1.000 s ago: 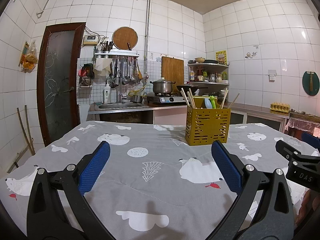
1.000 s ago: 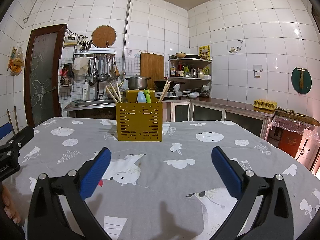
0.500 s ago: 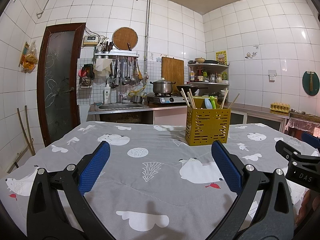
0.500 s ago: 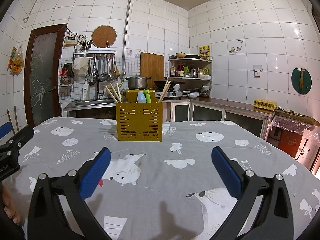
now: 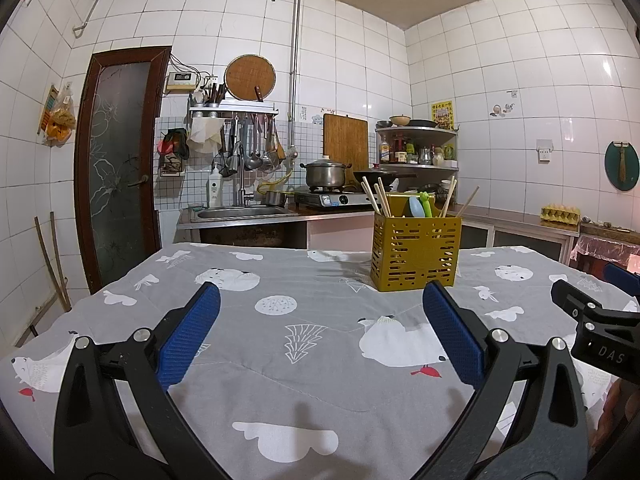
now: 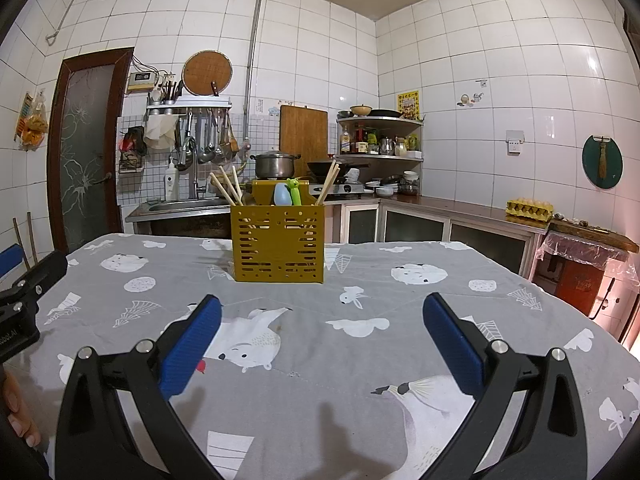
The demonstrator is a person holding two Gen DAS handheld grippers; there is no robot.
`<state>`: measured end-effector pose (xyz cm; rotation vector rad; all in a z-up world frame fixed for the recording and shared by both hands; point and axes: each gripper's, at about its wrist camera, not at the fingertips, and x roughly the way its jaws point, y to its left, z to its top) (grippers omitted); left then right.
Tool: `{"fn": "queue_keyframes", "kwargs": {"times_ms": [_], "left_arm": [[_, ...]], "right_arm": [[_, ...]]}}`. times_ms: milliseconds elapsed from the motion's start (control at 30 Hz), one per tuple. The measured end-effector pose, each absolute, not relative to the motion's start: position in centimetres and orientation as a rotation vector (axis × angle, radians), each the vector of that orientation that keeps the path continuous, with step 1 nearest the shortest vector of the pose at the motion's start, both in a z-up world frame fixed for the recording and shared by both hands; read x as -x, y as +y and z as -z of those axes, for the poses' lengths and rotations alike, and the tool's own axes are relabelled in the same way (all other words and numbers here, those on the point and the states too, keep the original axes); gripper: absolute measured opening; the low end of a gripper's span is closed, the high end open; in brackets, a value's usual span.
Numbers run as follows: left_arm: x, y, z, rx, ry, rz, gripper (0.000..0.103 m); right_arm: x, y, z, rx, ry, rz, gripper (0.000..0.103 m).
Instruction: Organize utensils
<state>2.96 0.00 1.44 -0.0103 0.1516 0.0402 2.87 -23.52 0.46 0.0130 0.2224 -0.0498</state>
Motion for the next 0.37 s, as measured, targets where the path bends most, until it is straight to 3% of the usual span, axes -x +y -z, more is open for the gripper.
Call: {"fn": "queue_keyframes", "kwargs": {"times_ms": [367], "left_arm": [[-2.94,-0.08,-1.44,0.004,0.153,-0.05,0.098]], "right_arm": [[-2.87,-23.59,-0.59,-0.013,0.223,0.051,0.098]]}}
